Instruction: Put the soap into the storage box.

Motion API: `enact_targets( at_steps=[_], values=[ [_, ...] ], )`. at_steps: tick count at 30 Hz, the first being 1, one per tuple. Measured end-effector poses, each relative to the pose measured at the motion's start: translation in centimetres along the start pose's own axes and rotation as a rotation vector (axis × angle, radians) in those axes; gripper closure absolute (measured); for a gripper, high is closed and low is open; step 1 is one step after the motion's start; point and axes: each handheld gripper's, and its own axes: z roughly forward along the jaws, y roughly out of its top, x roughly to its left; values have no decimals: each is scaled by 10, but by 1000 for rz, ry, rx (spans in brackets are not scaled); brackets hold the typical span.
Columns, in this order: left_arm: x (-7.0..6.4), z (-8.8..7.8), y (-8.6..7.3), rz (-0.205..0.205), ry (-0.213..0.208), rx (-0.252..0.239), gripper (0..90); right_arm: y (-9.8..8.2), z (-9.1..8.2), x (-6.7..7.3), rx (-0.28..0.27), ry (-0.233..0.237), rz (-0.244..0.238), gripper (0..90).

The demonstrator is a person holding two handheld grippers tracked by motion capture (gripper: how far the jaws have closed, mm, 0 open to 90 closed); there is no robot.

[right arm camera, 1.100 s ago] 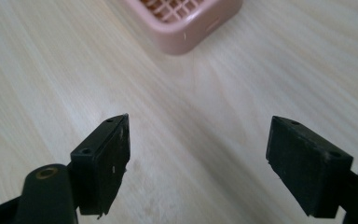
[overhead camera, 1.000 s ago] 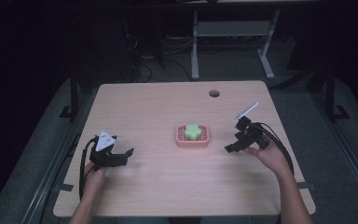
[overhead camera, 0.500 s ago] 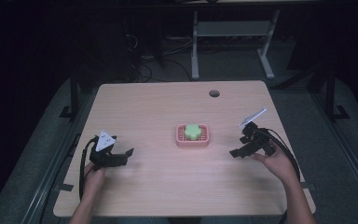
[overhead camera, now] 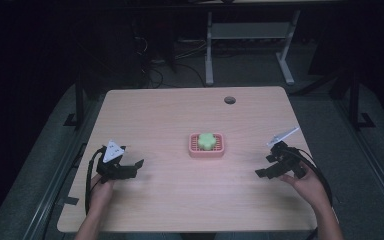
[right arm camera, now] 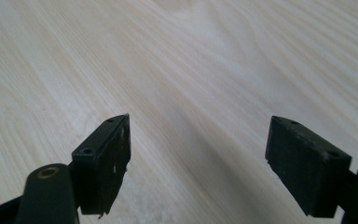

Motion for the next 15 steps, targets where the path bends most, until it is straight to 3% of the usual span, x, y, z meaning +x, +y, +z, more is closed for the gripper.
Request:
enact_targets(
  at_steps=[15],
  values=[
    [-3, 1, 0, 7, -8, 4, 144, -35, -7, -1, -30, -4, 36, 217]
  ],
)
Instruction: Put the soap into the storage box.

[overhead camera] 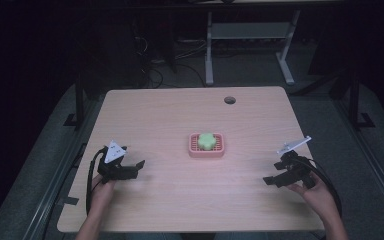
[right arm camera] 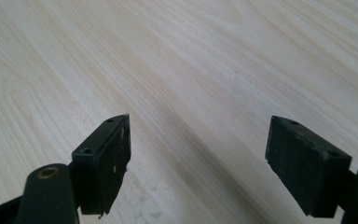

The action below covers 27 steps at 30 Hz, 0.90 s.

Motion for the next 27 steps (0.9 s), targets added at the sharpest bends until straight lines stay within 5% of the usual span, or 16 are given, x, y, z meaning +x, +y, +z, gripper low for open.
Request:
enact_targets(
  at_steps=[27],
  values=[
    [-4, 3, 0, 8, 1, 7, 144, -61, -10, 14, -61, -29, 49, 217]
  ],
)
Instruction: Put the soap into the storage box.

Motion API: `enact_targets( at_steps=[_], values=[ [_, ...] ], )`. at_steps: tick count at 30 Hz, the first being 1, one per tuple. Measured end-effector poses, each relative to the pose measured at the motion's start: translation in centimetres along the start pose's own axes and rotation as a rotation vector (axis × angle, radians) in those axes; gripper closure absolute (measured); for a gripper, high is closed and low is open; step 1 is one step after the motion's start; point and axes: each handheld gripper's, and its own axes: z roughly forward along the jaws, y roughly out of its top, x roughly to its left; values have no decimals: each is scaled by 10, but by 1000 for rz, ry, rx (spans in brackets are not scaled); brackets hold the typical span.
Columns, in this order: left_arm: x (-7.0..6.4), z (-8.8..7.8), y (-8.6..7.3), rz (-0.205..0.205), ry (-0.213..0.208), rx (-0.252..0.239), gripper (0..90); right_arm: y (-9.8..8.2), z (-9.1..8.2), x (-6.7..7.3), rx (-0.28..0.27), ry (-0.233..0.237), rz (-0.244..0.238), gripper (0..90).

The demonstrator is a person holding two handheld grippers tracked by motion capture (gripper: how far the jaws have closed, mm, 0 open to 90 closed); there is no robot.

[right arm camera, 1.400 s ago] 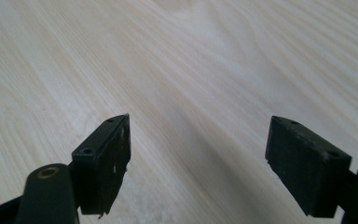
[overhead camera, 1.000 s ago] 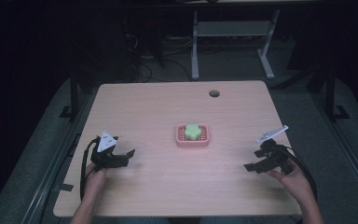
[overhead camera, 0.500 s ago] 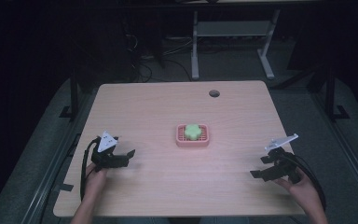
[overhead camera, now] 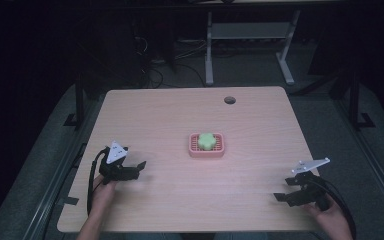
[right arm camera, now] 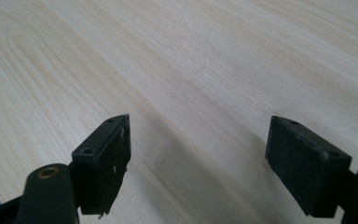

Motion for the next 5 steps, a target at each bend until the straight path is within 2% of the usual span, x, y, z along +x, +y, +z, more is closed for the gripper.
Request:
enact_targets(
  at_steps=[4, 5],
  values=[
    [-1, 2, 1, 4, -8, 3, 144, -10, -7, 8, -24, -34, -10, 217],
    [-1, 2, 1, 7, -9, 2, 144, -13, -12, 11, -45, -41, -13, 216]
  ],
)
